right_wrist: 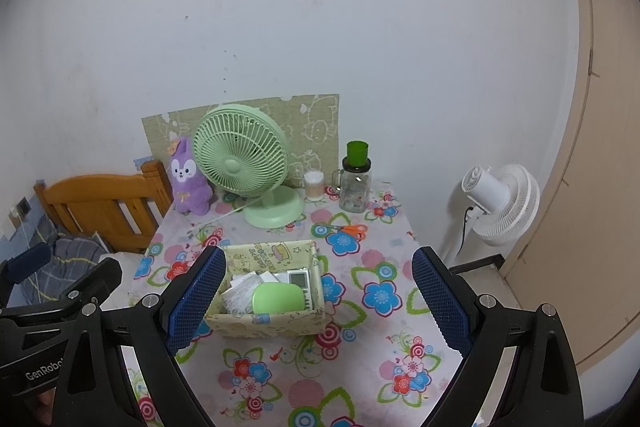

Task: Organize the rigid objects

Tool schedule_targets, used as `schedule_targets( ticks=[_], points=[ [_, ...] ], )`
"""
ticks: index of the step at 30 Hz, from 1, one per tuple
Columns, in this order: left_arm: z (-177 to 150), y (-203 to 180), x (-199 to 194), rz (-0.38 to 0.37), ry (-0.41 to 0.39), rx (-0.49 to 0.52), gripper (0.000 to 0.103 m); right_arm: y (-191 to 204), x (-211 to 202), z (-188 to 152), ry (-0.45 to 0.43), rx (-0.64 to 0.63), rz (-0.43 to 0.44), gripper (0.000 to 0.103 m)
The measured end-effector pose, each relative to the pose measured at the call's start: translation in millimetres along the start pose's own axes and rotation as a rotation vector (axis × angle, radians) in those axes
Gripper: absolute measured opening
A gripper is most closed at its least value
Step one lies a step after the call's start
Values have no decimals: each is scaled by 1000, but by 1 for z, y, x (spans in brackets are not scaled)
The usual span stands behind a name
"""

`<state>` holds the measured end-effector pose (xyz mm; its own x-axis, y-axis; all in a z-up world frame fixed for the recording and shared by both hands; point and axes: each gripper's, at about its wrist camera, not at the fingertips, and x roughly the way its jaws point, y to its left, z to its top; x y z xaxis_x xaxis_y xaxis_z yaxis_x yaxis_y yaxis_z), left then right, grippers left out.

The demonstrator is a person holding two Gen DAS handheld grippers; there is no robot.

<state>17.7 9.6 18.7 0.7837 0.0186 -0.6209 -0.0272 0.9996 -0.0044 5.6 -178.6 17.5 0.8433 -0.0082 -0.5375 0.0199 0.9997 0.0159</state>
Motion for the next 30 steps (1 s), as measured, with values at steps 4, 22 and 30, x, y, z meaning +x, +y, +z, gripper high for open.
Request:
schedule_targets(
  ticks=[4, 22, 30],
  points=[
    [0, -1, 0, -1, -2, -4, 103, 0, 1, 0, -3, -4, 0, 96],
    [3, 2, -5, 14, -23, -14, 103, 4, -2, 3, -22, -14, 15, 96],
    [4, 1, -8, 16, -38, -17, 103, 6, -7, 5, -38, -18, 17, 96]
  ],
)
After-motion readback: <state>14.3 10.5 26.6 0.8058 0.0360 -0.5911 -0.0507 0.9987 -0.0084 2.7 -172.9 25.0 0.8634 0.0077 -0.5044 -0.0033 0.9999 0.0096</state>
